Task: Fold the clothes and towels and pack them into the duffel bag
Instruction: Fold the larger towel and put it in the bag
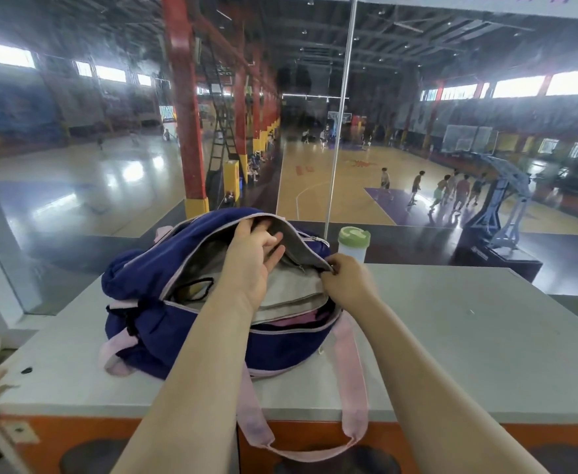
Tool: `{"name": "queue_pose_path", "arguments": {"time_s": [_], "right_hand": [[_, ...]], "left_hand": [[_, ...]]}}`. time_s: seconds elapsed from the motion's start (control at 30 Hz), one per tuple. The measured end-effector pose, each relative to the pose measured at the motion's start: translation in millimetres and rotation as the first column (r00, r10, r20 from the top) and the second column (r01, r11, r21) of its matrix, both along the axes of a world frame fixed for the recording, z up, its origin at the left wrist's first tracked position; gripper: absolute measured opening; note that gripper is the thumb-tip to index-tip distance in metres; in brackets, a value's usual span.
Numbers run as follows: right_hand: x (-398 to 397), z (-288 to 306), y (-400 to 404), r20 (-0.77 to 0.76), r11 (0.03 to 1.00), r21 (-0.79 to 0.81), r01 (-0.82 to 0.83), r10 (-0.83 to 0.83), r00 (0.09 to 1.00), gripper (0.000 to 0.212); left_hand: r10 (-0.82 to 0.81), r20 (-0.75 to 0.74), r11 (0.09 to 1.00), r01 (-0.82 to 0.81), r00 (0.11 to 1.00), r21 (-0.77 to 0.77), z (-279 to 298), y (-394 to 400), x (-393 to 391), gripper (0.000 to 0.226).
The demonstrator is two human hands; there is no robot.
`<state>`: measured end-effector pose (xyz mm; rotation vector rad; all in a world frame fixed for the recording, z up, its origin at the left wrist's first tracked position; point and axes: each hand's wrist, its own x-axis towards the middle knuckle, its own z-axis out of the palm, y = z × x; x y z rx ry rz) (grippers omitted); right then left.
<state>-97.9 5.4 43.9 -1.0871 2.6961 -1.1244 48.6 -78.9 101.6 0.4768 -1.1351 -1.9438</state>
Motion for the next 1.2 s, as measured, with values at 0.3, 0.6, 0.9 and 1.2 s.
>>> {"name": "queue_pose_path", "arguments": {"time_s": [0.3, 0.6, 0.9, 1.2], "right_hand": [[28, 22, 25, 0.198, 0.986, 0.059, -0.153, 0.139, 0.97, 0.029], [48, 15, 22, -0.15, 0.977, 0.122, -0.175, 0.192, 0.97, 0.029], [48, 5, 10, -0.029, 0.969, 0.019, -0.248, 0.248, 0.968, 0.016], [39, 4, -3, -0.204, 0.97, 0.143, -0.198, 0.225, 0.953, 0.005]], "left_hand": [[0.004, 0.032, 1.0, -0.003, 0.999, -0.012, -15, -3, 2, 0.048], [0.265, 0.719, 0.859, 0.182, 0.642, -0.479, -86, -5, 4, 0.027], [0.51, 0.575, 0.731, 0.03, 0.64, -0.682, -96, 13, -12, 0.011], [0.562, 0.486, 0.654, 0.0, 0.67, -0.756, -95, 12, -11, 0.017]]}}
